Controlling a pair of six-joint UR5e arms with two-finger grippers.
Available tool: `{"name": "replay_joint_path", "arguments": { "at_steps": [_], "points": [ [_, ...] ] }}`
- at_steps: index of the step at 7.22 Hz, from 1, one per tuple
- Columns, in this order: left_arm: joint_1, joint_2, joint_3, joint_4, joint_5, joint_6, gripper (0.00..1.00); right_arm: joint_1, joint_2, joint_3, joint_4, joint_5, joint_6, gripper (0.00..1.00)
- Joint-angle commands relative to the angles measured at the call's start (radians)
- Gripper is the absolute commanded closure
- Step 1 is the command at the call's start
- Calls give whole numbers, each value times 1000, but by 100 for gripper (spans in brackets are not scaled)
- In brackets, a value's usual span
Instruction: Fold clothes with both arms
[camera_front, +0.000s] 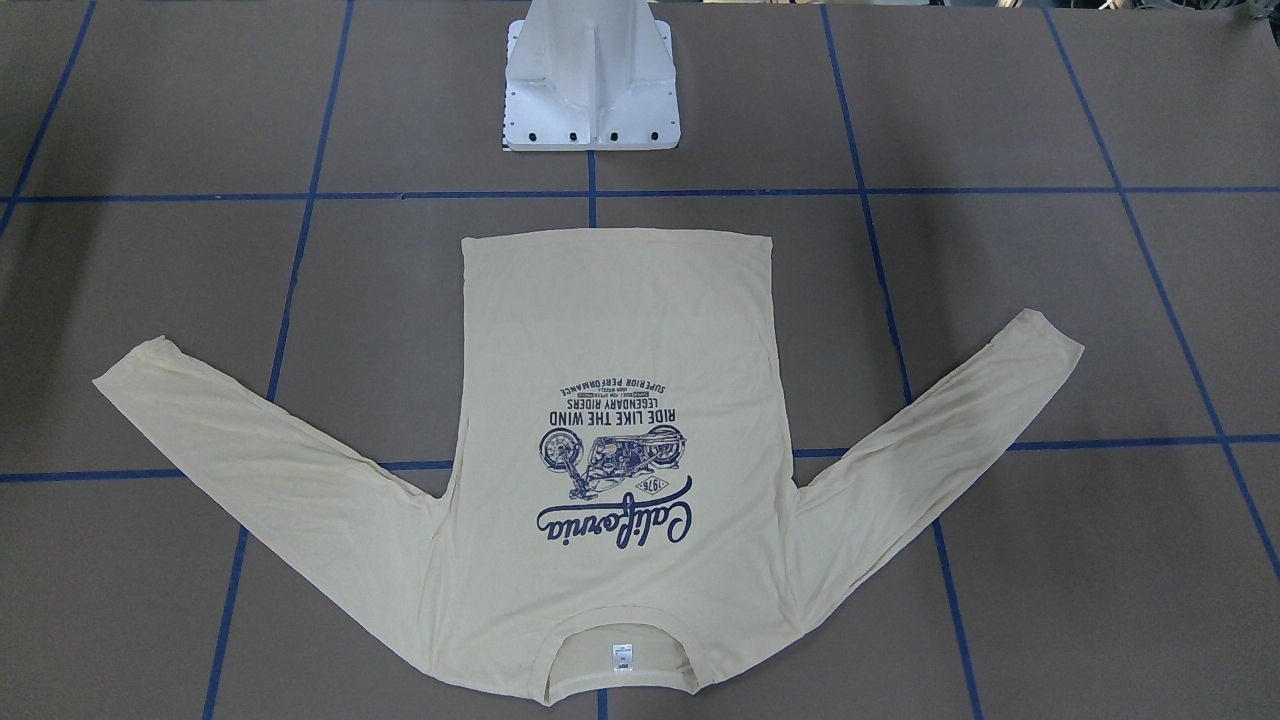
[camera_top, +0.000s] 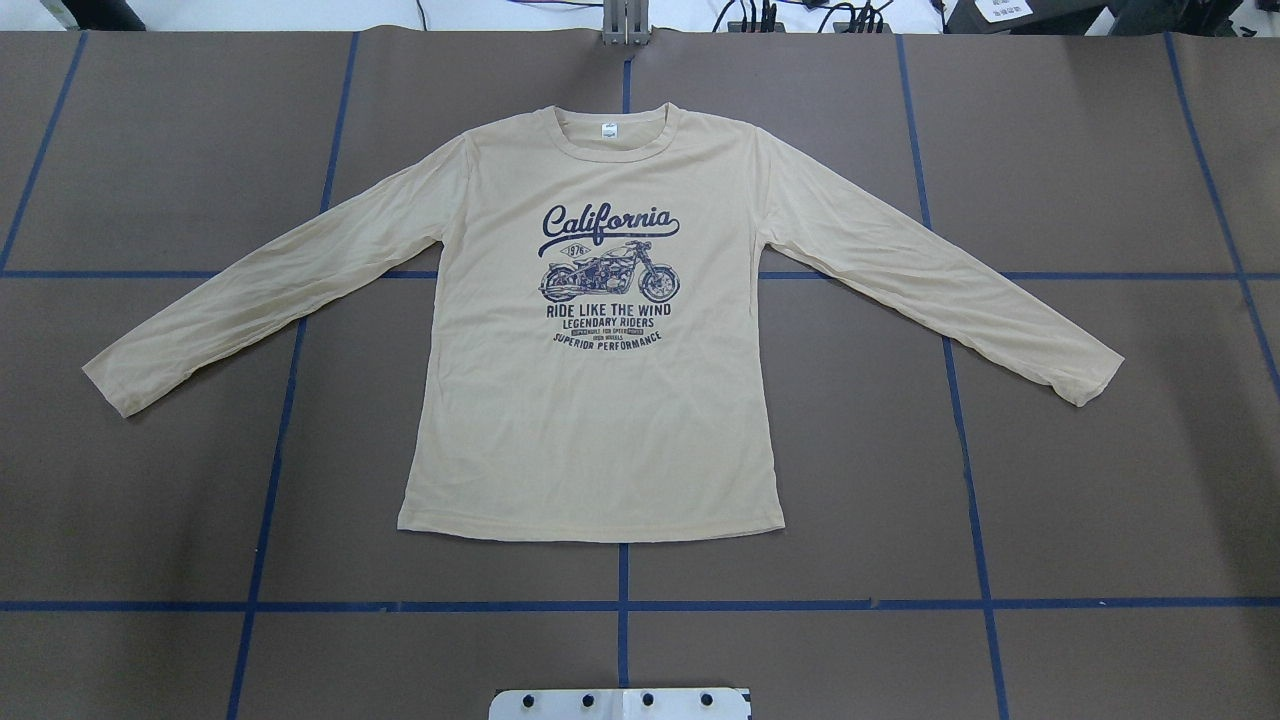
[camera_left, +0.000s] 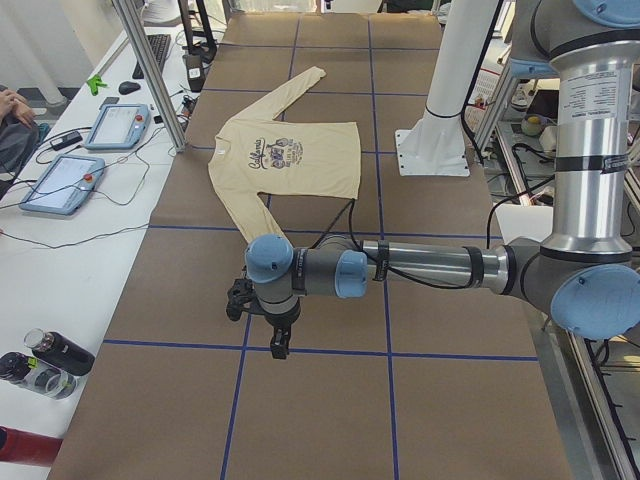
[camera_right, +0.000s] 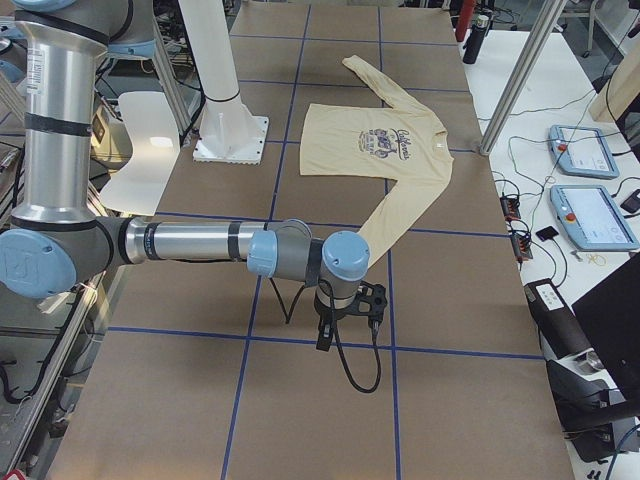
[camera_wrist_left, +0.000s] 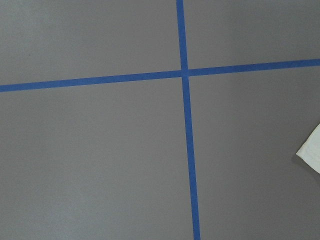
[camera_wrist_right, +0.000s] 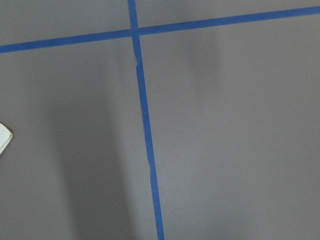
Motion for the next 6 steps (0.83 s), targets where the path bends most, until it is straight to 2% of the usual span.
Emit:
{"name": "replay_joint_path", "arguments": {
  "at_steps": [1,3,5,6],
  "points": [
    [0,-2,1,0,0,-1,0,0,2,1,0,-3,-1,0],
    [0,-7,-6,-6,0,6,0,0,5,6,1,2,-1,0],
    [2,-22,-3,-125,5,-3,0,-5,58,32,1,8,-12,0],
    [0,-39,-19,-145,-5,0,0,-35,77,48,0,6,-10,0]
  ]
}}
